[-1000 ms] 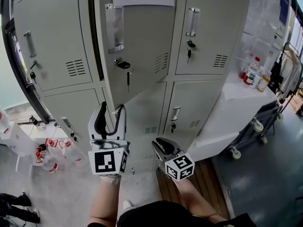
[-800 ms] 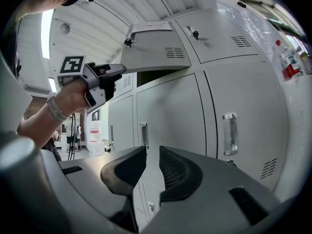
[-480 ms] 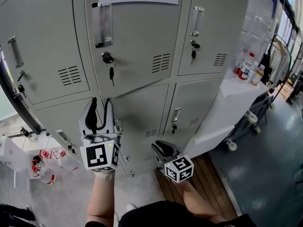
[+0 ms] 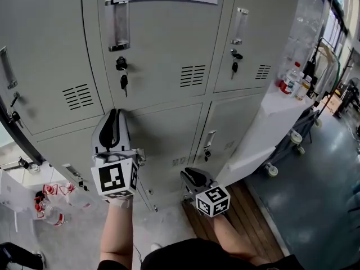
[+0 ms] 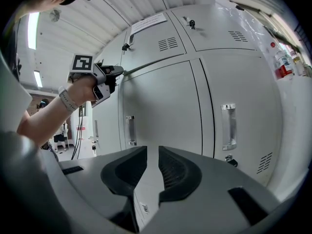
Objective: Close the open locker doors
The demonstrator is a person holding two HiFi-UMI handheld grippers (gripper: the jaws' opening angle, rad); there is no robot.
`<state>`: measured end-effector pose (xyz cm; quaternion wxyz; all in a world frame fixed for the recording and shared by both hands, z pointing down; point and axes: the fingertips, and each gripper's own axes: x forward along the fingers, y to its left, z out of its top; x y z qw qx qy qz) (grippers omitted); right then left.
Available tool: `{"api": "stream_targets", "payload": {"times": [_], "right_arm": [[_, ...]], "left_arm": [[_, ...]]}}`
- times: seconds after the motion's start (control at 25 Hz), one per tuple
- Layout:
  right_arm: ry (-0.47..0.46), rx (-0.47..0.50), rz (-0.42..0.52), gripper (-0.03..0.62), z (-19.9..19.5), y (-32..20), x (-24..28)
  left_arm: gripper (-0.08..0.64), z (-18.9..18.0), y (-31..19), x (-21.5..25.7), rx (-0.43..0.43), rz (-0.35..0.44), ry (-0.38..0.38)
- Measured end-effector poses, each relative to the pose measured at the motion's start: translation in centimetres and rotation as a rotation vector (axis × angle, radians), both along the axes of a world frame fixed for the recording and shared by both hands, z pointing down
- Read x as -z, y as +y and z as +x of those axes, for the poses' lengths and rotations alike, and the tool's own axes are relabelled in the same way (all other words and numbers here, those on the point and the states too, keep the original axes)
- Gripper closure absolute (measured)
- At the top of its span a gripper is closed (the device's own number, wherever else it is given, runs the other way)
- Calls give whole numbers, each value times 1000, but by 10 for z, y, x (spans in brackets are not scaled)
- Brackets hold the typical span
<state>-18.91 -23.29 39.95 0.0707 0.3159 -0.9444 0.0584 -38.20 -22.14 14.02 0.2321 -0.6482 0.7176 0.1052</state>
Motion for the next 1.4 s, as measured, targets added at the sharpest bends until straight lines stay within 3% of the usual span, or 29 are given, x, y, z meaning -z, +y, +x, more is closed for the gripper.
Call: {"api": "stream_targets", "payload": {"times": [0.52,0.76,1.04,1.4], "right_arm": [[6,-13,-12,497,0,-8,-4],[1,-2,-17,497,0,-4,-5],[5,4,-43,505,7,6,-18],[3,-13,-78,522,32,25,-34]], "left_arm": [[540,-10,-7,1,41,10,3],[540,-10,-8,-5,-8,-16,40],[540,9,-7,-40,-43,-101,45],[540,63,-9,-152,-170,-342,50]]}}
